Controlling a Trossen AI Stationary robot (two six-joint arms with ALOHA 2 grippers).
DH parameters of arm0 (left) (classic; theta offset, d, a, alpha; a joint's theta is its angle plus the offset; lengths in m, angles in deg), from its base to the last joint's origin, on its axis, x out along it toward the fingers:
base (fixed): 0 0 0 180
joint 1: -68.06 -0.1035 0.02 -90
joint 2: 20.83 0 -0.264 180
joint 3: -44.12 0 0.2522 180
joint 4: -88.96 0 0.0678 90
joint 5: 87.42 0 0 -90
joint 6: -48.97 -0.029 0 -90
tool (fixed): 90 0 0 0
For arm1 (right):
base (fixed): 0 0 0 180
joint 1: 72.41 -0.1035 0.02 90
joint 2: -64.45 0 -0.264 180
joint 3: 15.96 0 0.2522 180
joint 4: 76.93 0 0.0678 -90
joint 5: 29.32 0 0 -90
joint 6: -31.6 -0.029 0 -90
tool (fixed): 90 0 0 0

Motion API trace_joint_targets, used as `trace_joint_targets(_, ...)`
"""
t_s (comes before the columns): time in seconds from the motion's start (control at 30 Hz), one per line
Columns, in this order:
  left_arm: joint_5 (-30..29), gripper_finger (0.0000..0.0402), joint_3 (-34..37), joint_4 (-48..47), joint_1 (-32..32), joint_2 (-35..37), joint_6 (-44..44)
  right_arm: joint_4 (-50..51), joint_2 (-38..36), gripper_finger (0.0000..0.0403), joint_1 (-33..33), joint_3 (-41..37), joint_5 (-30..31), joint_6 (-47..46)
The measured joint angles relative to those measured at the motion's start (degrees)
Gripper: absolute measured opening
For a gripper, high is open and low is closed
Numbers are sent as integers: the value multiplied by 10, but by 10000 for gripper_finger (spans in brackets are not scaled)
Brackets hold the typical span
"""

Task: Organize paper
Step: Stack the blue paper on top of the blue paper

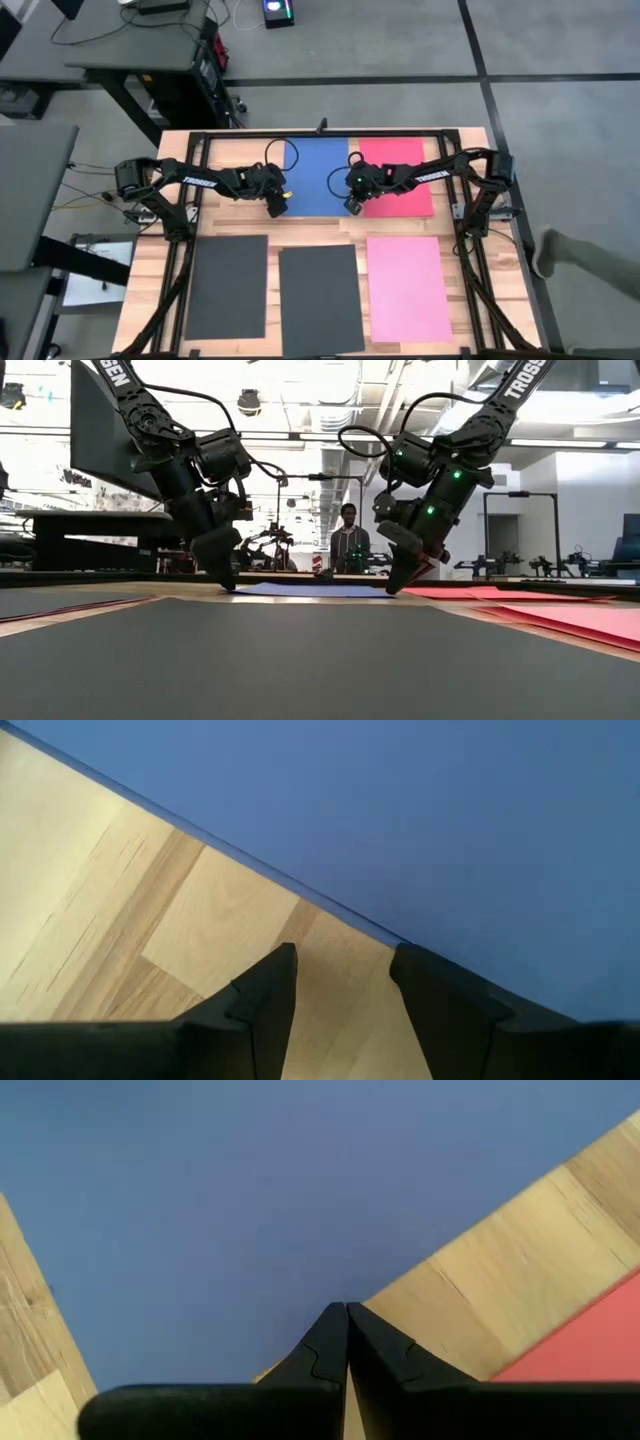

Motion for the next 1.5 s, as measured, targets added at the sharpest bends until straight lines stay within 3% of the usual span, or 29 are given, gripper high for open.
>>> trace_joint_targets(1.0, -15, 162, -1, -23, 0, 0, -5, -3, 1, 0, 0, 1, -3, 1)
trace_joint_targets(1.5, -24, 162, -59, -113, 0, -2, 13, -2, 1, 0, 0, 0, -3, 1)
